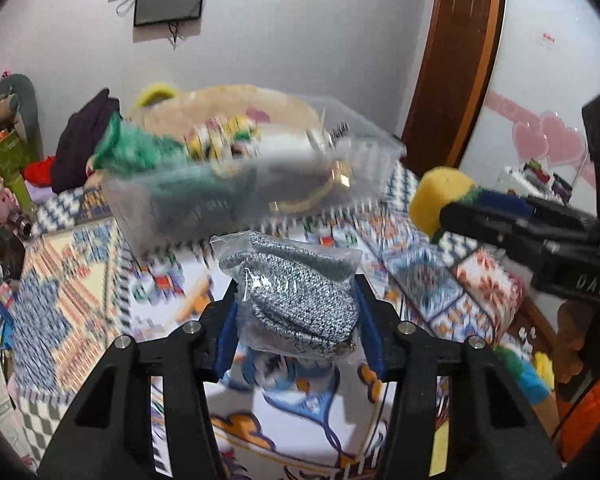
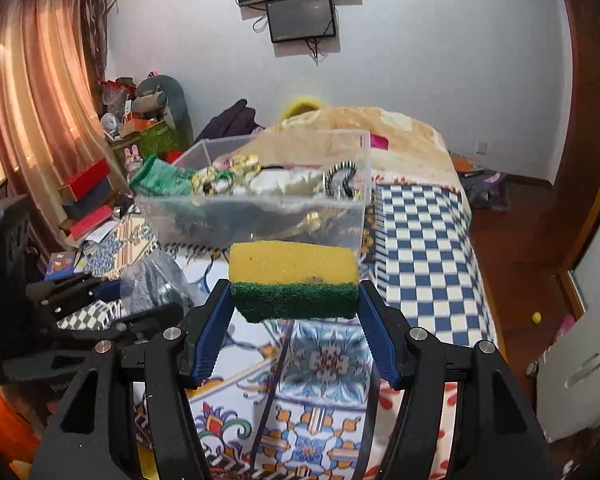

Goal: Organize soft objects
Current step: 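Grasp the yellow-green sponge with the right tool while the left tool grasps the silver mesh bag, then carry both held items into the clear box and open both tools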

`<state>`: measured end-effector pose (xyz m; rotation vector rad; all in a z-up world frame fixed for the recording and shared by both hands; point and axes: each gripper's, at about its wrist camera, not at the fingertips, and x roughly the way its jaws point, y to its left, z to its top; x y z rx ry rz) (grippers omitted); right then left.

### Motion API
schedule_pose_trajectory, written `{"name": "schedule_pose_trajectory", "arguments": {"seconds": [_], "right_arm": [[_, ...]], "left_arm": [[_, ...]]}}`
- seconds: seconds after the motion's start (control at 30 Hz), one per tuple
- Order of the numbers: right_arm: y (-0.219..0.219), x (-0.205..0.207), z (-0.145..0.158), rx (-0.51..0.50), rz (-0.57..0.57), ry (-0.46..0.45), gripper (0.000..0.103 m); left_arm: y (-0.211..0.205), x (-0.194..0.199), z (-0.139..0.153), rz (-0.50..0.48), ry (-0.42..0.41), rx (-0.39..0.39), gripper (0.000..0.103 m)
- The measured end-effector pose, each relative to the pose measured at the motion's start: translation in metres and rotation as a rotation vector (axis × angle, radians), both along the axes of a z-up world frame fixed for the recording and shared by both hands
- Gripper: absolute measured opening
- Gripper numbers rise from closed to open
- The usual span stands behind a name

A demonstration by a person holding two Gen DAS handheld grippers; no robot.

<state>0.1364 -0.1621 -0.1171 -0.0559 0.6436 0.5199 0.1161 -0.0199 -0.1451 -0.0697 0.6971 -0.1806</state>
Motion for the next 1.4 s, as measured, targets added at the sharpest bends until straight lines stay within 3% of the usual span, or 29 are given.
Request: {"name": "schedule_pose_trajectory", "arguments": {"seconds": [0.27, 0.43, 0.7, 0.93, 1.13, 1.4], "right_arm": [[0.010, 0.018, 0.021, 0.026, -0.006, -0.072, 0.059], [0.020, 0.035, 0.028, 0.048, -0.017, -0.095, 0.059], [0.030, 0.062, 0.021, 0.048, -0.043, -0.083, 0.060], [0.043, 0.081, 0.002, -0.042, -0.034, -0.031, 0.060], [0.050, 0.083, -0.004, -0.068, -0.026, -0.027, 0.062], [0.044, 0.076, 0.005, -0.042, -0.012, -0.019, 0.069]], "left_arm": [[0.021, 0.023, 0.048, 0.069, -0.137, -0.003, 0.051], [0.030, 0.040, 0.063, 0.095, -0.176, -0.018, 0.051], [0.027, 0.081, 0.048, 0.113, -0.140, -0.012, 0.051], [0.029, 0.107, 0.029, 0.104, -0.091, 0.002, 0.052], [0.025, 0.115, 0.019, 0.094, -0.057, 0.015, 0.054], [0.031, 0.096, 0.031, 0.091, -0.093, -0.006, 0.061]]}}
